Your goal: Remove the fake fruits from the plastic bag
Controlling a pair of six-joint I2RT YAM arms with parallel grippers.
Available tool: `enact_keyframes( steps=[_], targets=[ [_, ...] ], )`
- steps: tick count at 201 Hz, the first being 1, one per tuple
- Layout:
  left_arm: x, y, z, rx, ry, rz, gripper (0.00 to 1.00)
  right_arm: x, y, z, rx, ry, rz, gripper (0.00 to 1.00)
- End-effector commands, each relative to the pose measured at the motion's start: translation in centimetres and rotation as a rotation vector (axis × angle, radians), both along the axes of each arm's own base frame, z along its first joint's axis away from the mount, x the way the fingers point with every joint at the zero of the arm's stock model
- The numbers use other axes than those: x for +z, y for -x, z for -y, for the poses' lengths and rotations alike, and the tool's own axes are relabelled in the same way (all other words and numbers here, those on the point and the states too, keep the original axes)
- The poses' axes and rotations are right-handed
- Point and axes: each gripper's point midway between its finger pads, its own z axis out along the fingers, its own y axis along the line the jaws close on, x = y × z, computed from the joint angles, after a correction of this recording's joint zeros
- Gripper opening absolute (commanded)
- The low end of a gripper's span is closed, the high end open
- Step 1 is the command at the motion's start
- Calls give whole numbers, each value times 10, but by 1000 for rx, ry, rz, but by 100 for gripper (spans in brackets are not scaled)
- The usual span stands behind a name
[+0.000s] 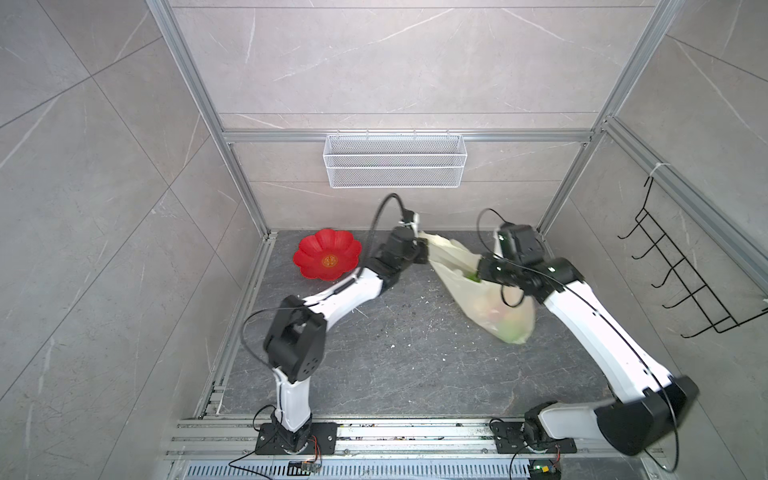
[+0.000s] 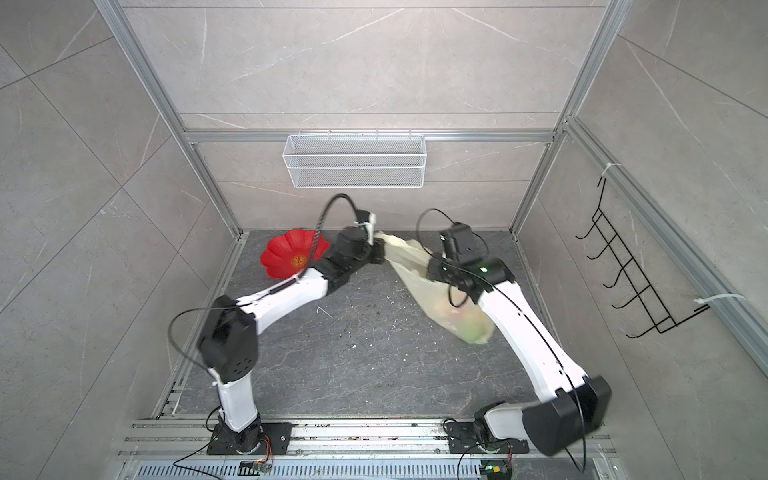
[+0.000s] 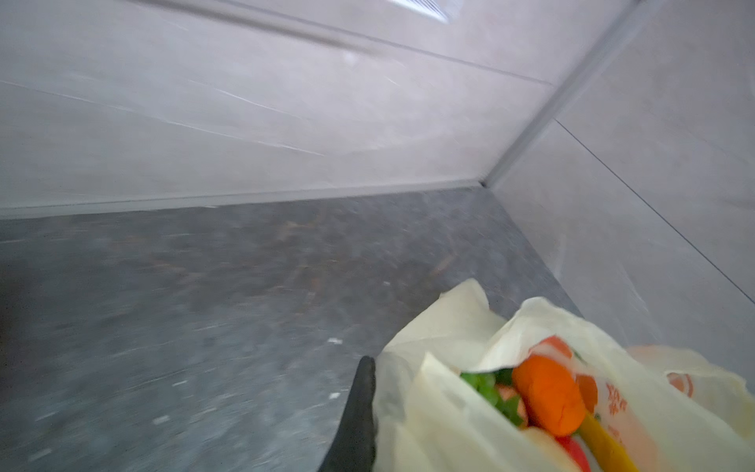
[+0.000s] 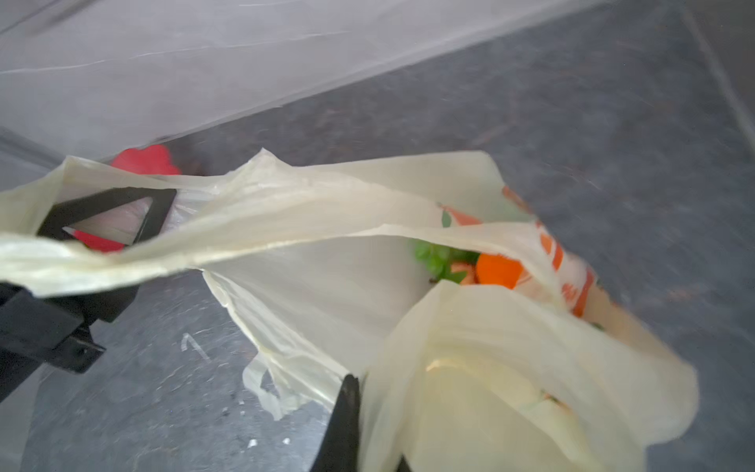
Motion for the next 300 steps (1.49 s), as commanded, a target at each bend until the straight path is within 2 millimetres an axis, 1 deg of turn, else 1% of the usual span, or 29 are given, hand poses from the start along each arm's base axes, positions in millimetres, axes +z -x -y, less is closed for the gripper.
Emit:
enact_keyframes(
  steps=[1,7,18,26,37,52,55,70,90,106,112,119,145,160,171,183,194,203,222,239,243,245,247,256,264,278,279,288,300],
  targets=[
    [74,34,-80,188,50,104,0,45,-16,-54,137,-48,113,7],
    [72,44,-97,219,40,101,0,48,-18,-63,153,-53,119,7],
    [68,65,-122,261,31,91,0,50,-18,-75,185,-61,124,7],
    [64,81,-132,263,32,84,0,48,-16,-82,207,-64,123,7],
    [52,100,-142,253,42,52,0,43,-11,-85,222,-62,111,7],
    [32,123,-150,238,72,-4,0,26,0,-80,223,-52,86,7],
    [29,127,-151,234,82,-12,0,26,2,-79,223,-54,87,7],
    [9,147,-155,215,128,-66,0,6,16,-69,217,-37,56,7],
    [-14,170,-158,184,191,-131,0,-21,37,-66,255,-53,2,7],
    [-28,185,-162,178,233,-170,0,-37,52,-66,292,-74,-12,7],
    [-33,190,-165,184,243,-183,0,-46,57,-64,294,-71,-25,7],
    [-38,196,-169,188,259,-192,0,-53,61,-61,295,-69,-29,7],
    [-62,211,-179,197,309,-206,0,-82,68,-54,278,-62,-50,7],
    [-78,215,-187,213,292,-209,0,-93,64,-59,274,-94,-56,7],
    [-91,214,-199,265,260,-216,0,-96,56,-66,280,-110,-60,7],
    [-108,213,-216,340,237,-240,0,-97,42,-72,264,-115,-46,7],
    [-122,214,-224,377,240,-275,0,-98,25,-74,237,-105,-31,7],
    [-133,214,-225,381,260,-300,0,-99,12,-78,224,-86,-24,7],
    [-155,217,-227,404,294,-354,0,-99,-13,-93,235,-83,-7,7],
    [-165,220,-222,386,323,-381,0,-103,-33,-98,211,-59,-4,9],
    [-165,219,-218,365,336,-379,0,-104,-36,-97,201,-49,-9,10],
    [-164,219,-216,353,345,-378,0,-102,-38,-97,196,-47,-7,13],
    [-164,219,-214,340,353,-375,0,-105,-38,-96,193,-39,-15,16],
    [-156,217,-202,274,389,-357,0,-100,-39,-96,191,-33,-12,35],
    [-147,216,-194,221,403,-335,0,-94,-35,-94,192,-43,0,52],
    [-132,214,-181,140,425,-299,0,-78,-23,-90,191,-87,29,74],
    [-130,214,-180,135,426,-296,0,-78,-21,-89,191,-89,28,77],
    [-123,214,-174,99,425,-275,0,-69,-9,-88,202,-129,35,86],
    [-116,215,-169,68,424,-244,0,-57,9,-89,218,-196,39,93]
  ],
)
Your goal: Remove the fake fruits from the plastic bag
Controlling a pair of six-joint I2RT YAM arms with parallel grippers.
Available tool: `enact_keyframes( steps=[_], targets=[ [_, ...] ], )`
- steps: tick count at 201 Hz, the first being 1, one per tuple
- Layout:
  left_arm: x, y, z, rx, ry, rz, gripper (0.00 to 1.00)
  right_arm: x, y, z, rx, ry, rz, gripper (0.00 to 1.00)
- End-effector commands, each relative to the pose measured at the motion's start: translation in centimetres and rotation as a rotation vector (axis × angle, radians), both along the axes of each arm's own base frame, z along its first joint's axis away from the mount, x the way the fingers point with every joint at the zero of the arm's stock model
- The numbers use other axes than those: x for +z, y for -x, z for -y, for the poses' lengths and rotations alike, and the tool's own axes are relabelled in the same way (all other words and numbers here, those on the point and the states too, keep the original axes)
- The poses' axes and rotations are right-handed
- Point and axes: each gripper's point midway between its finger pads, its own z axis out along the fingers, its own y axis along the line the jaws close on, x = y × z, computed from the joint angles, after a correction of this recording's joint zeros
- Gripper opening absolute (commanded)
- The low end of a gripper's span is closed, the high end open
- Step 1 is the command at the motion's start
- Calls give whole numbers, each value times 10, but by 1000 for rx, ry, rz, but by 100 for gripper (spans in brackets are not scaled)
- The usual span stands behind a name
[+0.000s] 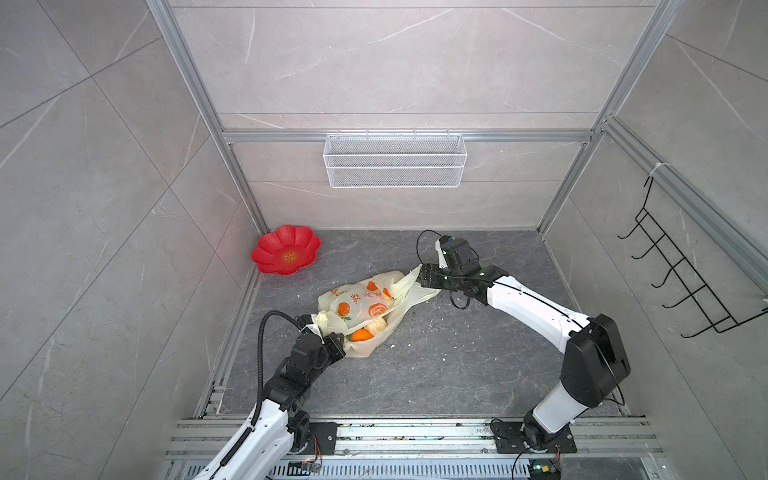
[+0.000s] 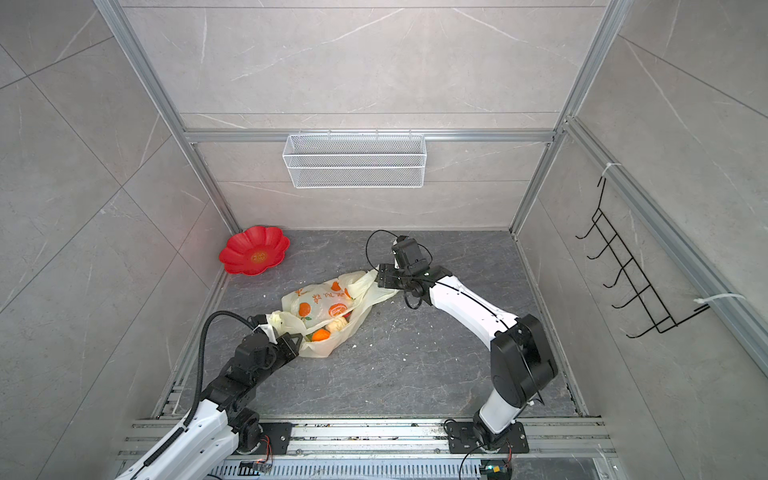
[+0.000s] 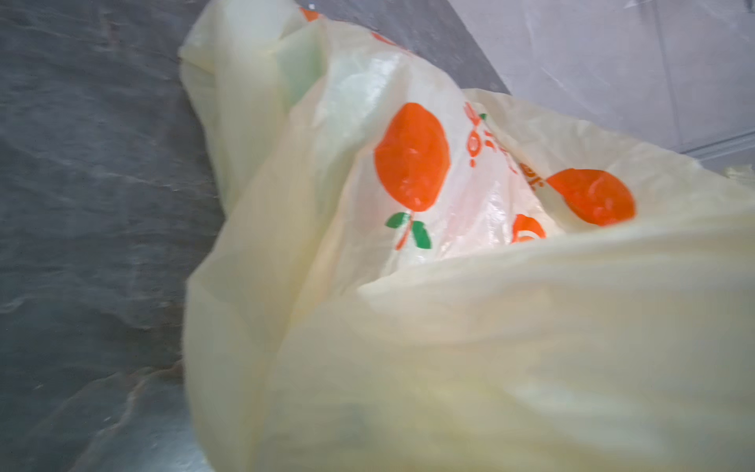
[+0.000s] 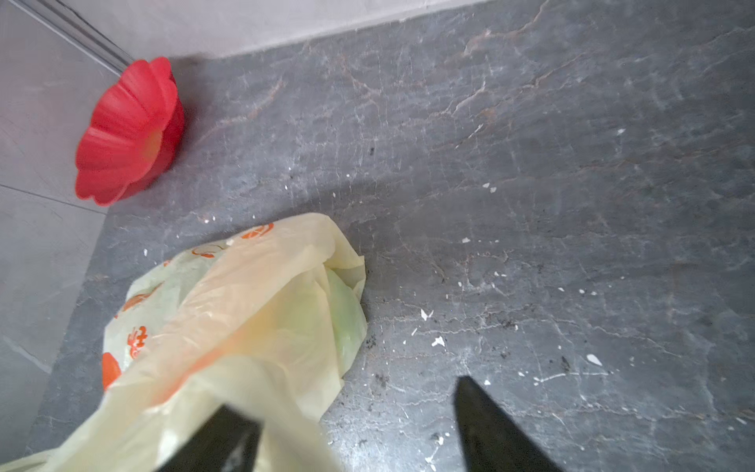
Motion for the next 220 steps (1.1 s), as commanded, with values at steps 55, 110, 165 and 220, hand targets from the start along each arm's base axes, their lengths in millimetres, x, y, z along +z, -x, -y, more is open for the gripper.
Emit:
enact_keyframes(
  steps=[55,110,165,220],
  targets=[
    [51,-3,37,-161,90,207,0,33,119,-12,-14,-252,40,100],
    [49,1,35,-160,83,211,0,-23,143,-73,51,-225,-49,99],
    [41,7,32,-160,66,178,1,-45,117,-121,74,-295,-91,99],
    [24,9,20,-104,19,109,3,-50,119,-135,124,-329,-98,97]
  ],
)
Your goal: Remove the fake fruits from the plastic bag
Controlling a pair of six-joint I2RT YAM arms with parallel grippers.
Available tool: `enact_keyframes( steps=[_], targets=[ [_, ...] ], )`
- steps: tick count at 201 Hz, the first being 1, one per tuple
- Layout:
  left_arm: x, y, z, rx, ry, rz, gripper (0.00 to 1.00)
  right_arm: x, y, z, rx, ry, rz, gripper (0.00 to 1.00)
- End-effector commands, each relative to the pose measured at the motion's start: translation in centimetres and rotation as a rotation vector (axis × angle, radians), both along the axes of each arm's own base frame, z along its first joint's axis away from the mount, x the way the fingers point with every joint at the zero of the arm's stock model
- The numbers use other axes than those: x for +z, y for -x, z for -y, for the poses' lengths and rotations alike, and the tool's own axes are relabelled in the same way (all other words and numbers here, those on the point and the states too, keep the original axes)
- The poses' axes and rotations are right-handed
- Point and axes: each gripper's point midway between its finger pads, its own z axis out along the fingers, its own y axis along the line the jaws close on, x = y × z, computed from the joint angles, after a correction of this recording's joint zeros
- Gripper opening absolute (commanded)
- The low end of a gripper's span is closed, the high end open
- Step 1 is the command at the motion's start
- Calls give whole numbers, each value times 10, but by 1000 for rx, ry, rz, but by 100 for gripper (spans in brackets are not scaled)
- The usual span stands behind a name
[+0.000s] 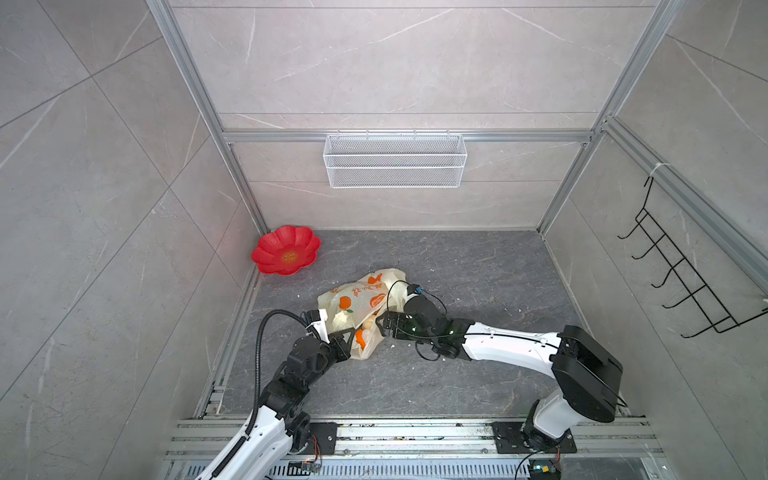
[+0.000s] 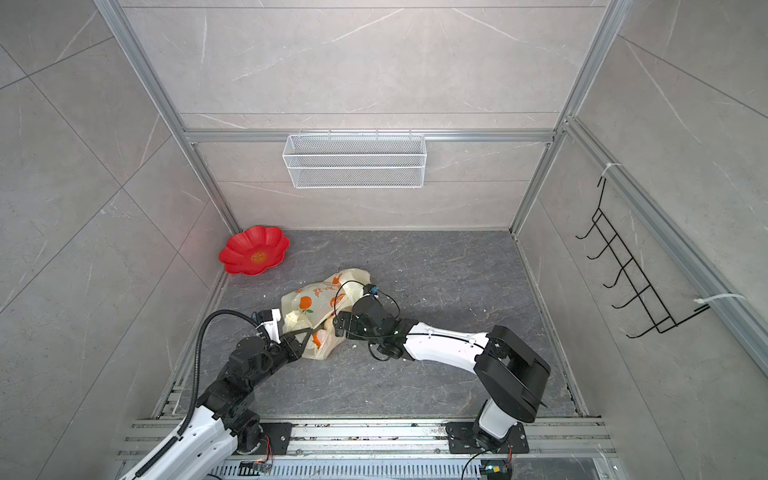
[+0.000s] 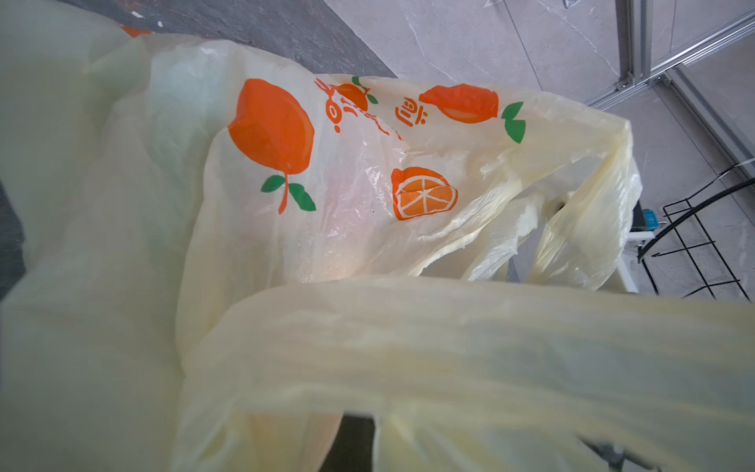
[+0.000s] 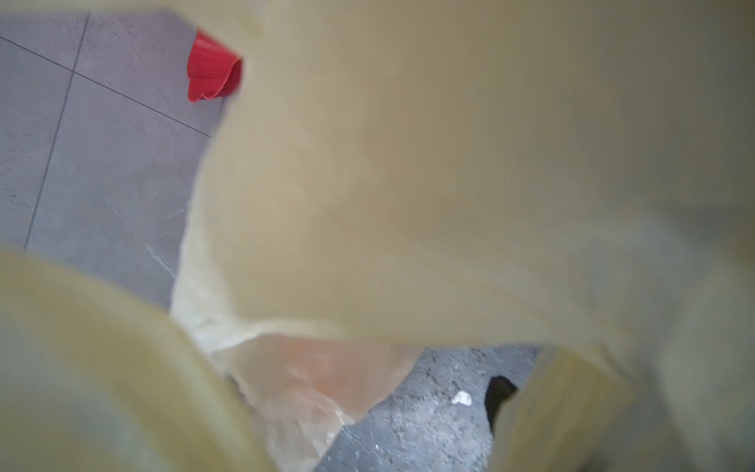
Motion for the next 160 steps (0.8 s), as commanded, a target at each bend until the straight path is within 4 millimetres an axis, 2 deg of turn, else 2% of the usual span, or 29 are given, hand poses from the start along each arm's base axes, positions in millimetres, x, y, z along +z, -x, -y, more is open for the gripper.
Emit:
enact_keyframes(
  steps=[1,40,55,78,95,107,118,139,160],
  targets=[
    [-10,0,-5,22,-38,-26,3,14,1,-10,29,-69,20,98],
    [-10,-4,2,2,-27,-33,4,27,11,-12,80,-104,34,100],
    [-5,-5,5,-11,-17,-21,4,8,7,-7,36,-17,-18,99],
    [1,-5,5,-14,-9,0,5,-11,-3,1,-22,50,-16,87],
    [2,-4,0,9,-19,1,5,-14,-7,6,-38,112,-5,72],
    [-2,-2,-8,42,-36,-12,5,-8,-10,12,-48,128,25,57],
    [-8,-1,-17,89,-47,-37,6,-4,-12,22,-71,157,59,41],
    [-18,-1,-28,157,-41,-63,8,-2,-15,44,-121,205,95,20],
    [-23,-4,-33,204,-22,-82,9,-1,-17,59,-149,164,112,0]
  ],
)
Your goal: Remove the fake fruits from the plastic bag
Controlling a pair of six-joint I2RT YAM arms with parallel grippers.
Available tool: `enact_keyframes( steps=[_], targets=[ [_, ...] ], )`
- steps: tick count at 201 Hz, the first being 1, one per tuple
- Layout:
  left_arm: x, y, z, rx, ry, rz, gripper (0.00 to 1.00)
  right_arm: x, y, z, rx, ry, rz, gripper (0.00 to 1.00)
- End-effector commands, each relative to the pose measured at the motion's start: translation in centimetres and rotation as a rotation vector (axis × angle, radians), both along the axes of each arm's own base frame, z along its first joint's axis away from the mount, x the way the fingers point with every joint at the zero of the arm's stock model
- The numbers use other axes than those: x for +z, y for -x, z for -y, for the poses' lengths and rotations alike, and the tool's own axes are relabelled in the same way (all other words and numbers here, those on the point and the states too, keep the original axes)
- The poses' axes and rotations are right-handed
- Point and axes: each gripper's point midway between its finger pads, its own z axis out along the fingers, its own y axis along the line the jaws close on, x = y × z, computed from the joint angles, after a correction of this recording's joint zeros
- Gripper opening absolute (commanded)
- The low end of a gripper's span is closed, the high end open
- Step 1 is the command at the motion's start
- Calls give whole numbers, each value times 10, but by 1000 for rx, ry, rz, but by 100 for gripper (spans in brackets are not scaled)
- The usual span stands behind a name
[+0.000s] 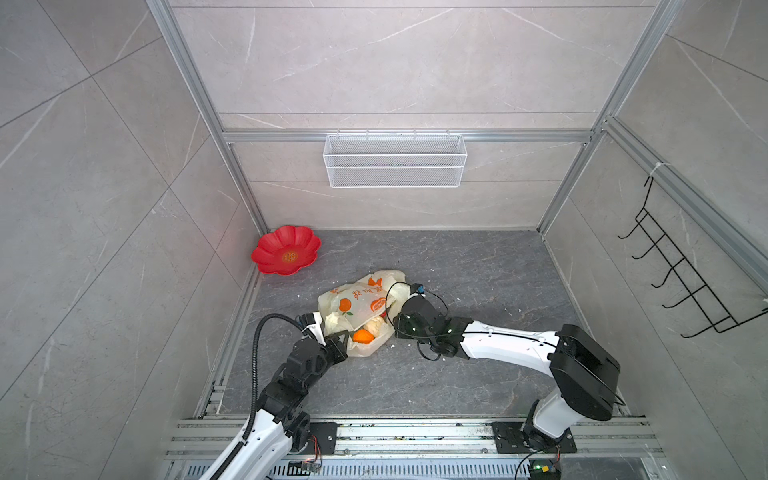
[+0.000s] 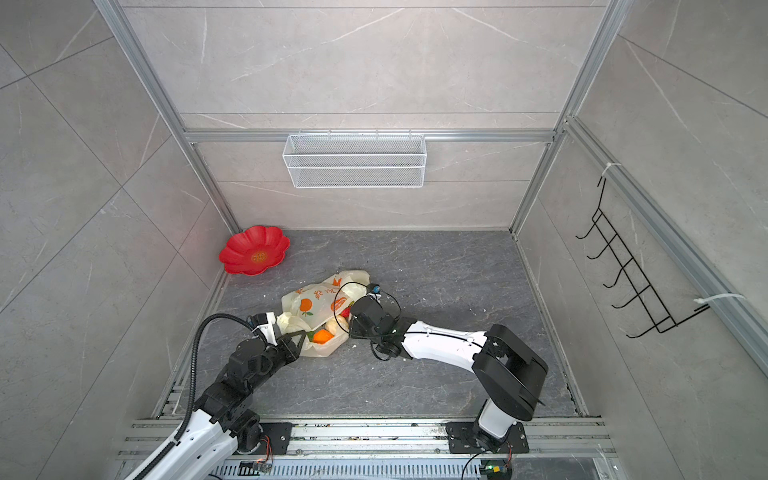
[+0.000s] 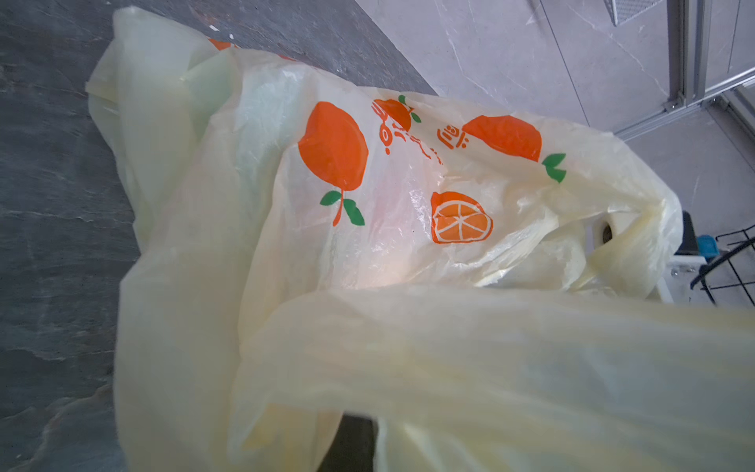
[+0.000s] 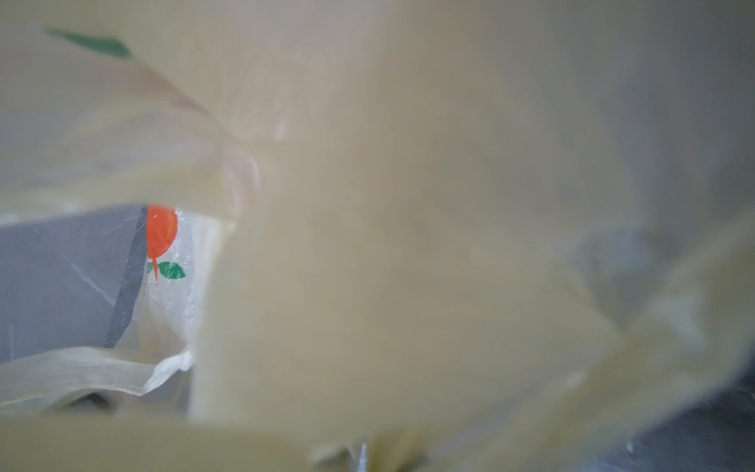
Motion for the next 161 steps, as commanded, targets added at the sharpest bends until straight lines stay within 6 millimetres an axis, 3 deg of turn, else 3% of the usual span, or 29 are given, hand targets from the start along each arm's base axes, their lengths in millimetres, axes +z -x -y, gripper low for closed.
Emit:
enact_keyframes(
  steps=[1,49,80,99,118,137,161],
  targets=[
    [-12,-3,-12,89,5,-40,9,8,-6,31,-70,11,59,0],
    [-4,-29,-7,130,-6,-30,18,37,-10,44,-65,-32,152,0],
    [30,-67,14,53,-59,42,20,64,-34,64,-116,-41,196,0],
    [36,-82,23,-6,-58,-19,24,78,-48,83,-157,-87,208,0],
    [34,-75,28,-63,-77,-83,37,81,-53,101,-182,-78,201,0],
    [33,-56,25,-110,-160,-129,48,71,-50,102,-155,-56,183,0],
    [54,-21,18,-175,-257,-76,59,52,-43,98,-114,-51,143,0]
  ],
)
